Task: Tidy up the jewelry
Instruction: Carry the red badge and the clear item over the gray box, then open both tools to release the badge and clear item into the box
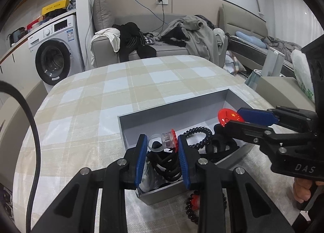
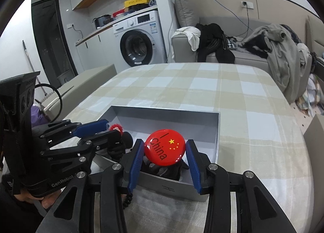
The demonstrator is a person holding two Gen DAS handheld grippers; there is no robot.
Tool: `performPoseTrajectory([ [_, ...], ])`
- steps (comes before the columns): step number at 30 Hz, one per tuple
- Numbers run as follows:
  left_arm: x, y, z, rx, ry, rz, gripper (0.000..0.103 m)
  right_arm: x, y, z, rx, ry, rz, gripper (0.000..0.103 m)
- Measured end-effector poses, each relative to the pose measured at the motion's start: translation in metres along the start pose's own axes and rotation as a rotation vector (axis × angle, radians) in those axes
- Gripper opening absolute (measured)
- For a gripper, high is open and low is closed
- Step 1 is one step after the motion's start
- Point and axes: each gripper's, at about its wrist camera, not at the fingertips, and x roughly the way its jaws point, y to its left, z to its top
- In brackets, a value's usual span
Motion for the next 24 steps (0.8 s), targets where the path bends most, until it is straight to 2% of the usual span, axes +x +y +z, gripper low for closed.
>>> performPoseTrajectory([
  [4,0.0,-0.007,0.0,0.046,0.0,0.052,0.025,0.004,0.005,0.0,-0.013,0.017,0.005,0.041],
  [19,-0.007,0.006,-0.005,0.049,0.014,0.07,0.025,0.01,0.019,-0.004,-0.021,0.032,0.045,0.041],
  [24,-0.011,0.01,-0.008,0.05,0.022,0.081,0.025,0.011,0.028,-0.003,-0.011,0.049,0.104,0.041],
])
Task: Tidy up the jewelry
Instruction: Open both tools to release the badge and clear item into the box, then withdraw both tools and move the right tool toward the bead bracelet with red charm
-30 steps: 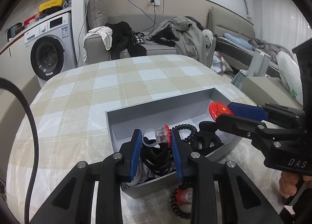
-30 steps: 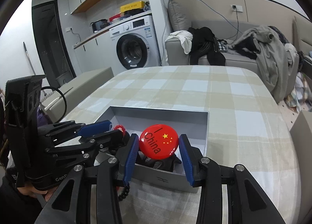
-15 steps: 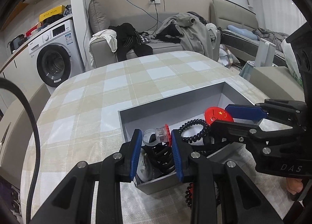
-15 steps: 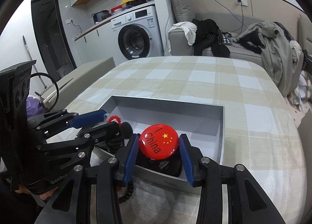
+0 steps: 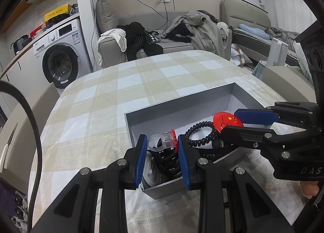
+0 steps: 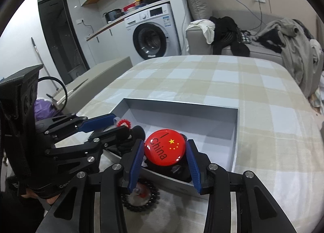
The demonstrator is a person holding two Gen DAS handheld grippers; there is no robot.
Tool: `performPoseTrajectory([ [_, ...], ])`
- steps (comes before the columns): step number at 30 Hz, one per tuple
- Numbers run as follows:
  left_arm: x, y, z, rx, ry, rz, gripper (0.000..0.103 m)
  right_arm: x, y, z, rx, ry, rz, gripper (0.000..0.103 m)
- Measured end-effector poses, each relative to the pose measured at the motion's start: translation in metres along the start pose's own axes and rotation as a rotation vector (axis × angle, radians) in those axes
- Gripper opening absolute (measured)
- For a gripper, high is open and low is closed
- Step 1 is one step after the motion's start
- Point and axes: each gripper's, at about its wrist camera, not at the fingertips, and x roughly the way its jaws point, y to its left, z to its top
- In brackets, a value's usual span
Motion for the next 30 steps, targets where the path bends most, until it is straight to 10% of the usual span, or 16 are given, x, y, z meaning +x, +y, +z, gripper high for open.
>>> performPoseTrajectory([
  [24,0.0,-0.004,0.0,-0.052,-0.04,-0.084,0.025,-0.012,-0.009,-0.002,0.042,-0.055,-0.003,0.042],
  [30,-0.011,-0.005,-0.003,-0.053,-0.061,-0.107,0.031,-0.023,-0.007,-0.008,0.017,-0.078,-0.006,0.068],
])
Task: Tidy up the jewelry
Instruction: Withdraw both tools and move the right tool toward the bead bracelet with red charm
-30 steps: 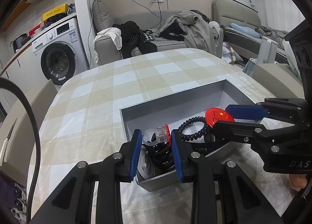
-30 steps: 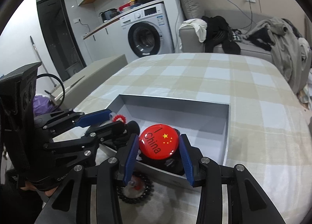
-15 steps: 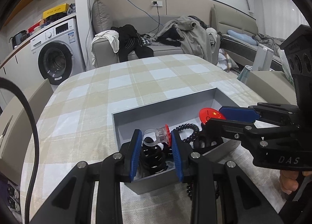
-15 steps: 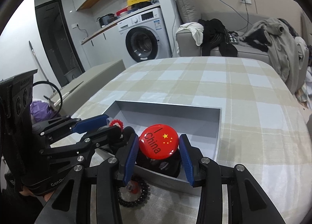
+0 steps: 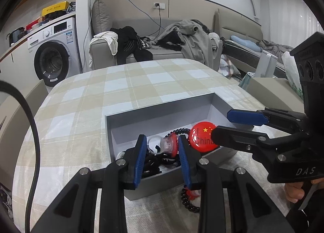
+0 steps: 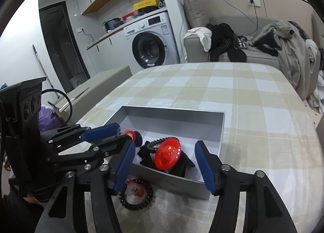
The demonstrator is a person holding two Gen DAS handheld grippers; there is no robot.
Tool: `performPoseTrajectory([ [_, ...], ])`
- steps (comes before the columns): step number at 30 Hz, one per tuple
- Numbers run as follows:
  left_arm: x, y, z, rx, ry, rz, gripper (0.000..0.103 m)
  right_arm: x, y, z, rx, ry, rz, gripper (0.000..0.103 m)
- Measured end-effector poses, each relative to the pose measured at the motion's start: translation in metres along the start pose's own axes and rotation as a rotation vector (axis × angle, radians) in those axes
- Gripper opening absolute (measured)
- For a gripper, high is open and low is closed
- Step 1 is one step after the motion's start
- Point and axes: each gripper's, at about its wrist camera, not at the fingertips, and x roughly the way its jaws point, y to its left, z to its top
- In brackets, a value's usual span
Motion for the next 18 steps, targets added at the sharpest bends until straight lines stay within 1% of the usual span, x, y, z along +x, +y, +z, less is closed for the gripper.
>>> performPoseTrajectory([
  [1,-0.003,0.0,0.0,0.001,-0.008,0.008,0.044,-0.004,0.0,-0.001,-0.005,-0.006,-0.004,0.07],
  [2,-0.007,-0.001,-0.001,0.001,-0.017,0.014,0.05,-0.007,0.0,-0.002,-0.009,-0.014,-0.004,0.072],
  [3,-0.011,0.0,-0.001,-0.002,-0.034,0.011,0.06,-0.012,0.0,-0.004,-0.013,-0.026,-0.004,0.077],
  [4,-0.016,0.0,-0.002,-0.004,-0.049,0.005,0.066,-0.019,0.0,-0.005,-0.014,-0.043,-0.005,0.086],
  [5,-0.02,0.0,-0.004,-0.005,-0.058,0.001,0.069,-0.023,-0.001,-0.007,-0.01,-0.052,-0.014,0.09],
  [6,-0.023,0.0,-0.004,-0.003,-0.063,-0.002,0.075,-0.029,-0.002,-0.008,-0.005,-0.069,-0.031,0.094],
  [7,-0.027,0.0,-0.006,-0.003,-0.071,0.002,0.082,-0.035,-0.003,-0.01,-0.006,-0.085,-0.046,0.095],
  [9,-0.033,0.001,-0.009,-0.013,-0.091,0.013,0.089,-0.042,-0.004,-0.013,-0.011,-0.099,-0.059,0.097],
  [10,-0.036,0.002,-0.011,-0.022,-0.097,0.016,0.095,-0.045,-0.006,-0.014,-0.007,-0.1,-0.064,0.102],
  [12,-0.038,0.003,-0.016,-0.04,-0.097,0.014,0.102,-0.048,-0.009,-0.018,0.015,-0.104,-0.069,0.103],
  [14,-0.038,0.003,-0.021,-0.055,-0.089,0.01,0.102,-0.048,-0.012,-0.023,0.043,-0.09,-0.068,0.103],
  [18,-0.033,0.002,-0.032,-0.062,-0.055,0.0,0.102,-0.04,-0.013,-0.034,0.06,-0.023,-0.037,0.103],
])
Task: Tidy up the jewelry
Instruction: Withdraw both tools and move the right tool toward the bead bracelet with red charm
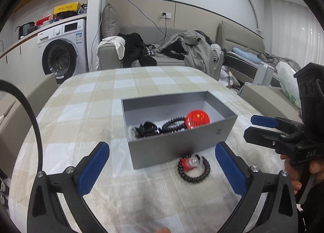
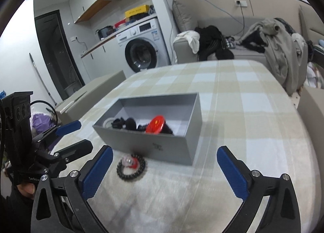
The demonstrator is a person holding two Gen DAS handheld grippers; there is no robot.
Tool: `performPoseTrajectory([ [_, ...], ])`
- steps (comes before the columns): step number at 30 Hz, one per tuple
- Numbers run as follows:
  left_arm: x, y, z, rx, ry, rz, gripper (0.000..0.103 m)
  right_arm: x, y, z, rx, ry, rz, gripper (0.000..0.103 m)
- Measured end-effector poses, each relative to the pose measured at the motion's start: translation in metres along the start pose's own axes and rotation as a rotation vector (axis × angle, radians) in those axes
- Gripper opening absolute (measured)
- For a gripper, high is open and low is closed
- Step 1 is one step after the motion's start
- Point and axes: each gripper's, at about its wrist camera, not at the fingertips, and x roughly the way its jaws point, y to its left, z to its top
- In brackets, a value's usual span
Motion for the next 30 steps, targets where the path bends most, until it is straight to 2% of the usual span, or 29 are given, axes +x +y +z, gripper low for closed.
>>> performPoseTrajectory([
  [4,0.003,-0.006,-0.01,0.041,0.018,0.024,0.102,0.007,0.005,-0.011,-0.031,0.044,-0.008,0.103],
  [9,0.003,-0.008,-0.014,0.053,0.031,0.024,0.102,0.011,0.009,-0.018,-0.07,0.056,-0.038,0.103],
  [19,0.004,-0.008,-0.018,0.059,0.054,0.018,0.102,0.015,0.003,-0.02,-0.033,0.084,-0.036,0.103],
  [30,0.006,-0.008,-0.019,0.066,0.07,0.024,0.102,0.016,0.007,-0.019,-0.048,0.084,-0.042,0.103],
])
